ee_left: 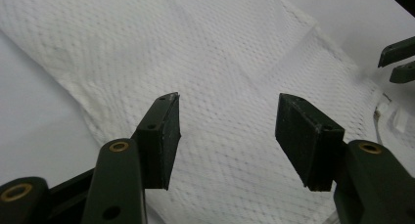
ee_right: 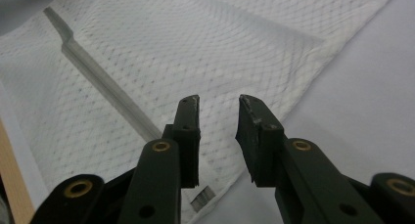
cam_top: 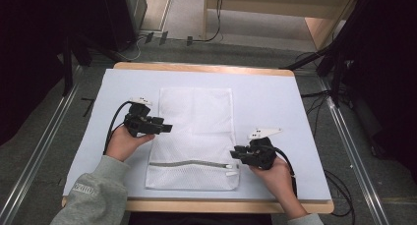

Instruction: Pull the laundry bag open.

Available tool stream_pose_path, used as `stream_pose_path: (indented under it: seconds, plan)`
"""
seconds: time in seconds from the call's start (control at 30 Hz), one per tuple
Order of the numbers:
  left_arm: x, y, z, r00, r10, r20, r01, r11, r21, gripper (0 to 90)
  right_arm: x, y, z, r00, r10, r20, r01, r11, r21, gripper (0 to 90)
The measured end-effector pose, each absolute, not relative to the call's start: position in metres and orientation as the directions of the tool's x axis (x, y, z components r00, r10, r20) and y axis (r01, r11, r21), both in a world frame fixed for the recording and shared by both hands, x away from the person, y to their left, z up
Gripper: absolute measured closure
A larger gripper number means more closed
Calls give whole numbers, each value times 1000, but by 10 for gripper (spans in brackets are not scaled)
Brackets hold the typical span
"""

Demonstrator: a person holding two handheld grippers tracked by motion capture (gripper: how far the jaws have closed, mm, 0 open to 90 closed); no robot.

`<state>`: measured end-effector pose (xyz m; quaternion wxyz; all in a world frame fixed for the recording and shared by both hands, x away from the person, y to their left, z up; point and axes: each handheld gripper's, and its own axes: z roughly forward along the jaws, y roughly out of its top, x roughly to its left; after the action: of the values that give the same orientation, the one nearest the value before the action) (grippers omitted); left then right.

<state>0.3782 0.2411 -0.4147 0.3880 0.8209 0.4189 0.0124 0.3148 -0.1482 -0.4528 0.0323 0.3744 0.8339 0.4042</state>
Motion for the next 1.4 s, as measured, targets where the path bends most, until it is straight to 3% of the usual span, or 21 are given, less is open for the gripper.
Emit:
stream_pose_path:
  seconds: [0.3,0.97,1.4]
  plan:
    - [364,232,-412,680,674,-288,651,-375,660,420,307,-141,-461,-717,640,275,634,435,639,900]
    - [358,220,-412,708,646,-286,629,-391,672,421,298,-138,-468,-716,627,306,656,456,601,900]
    - [354,212,-411,725,627,-284,614,-403,679,425,293,-125,-461,-754,589,291,612,469,637,900]
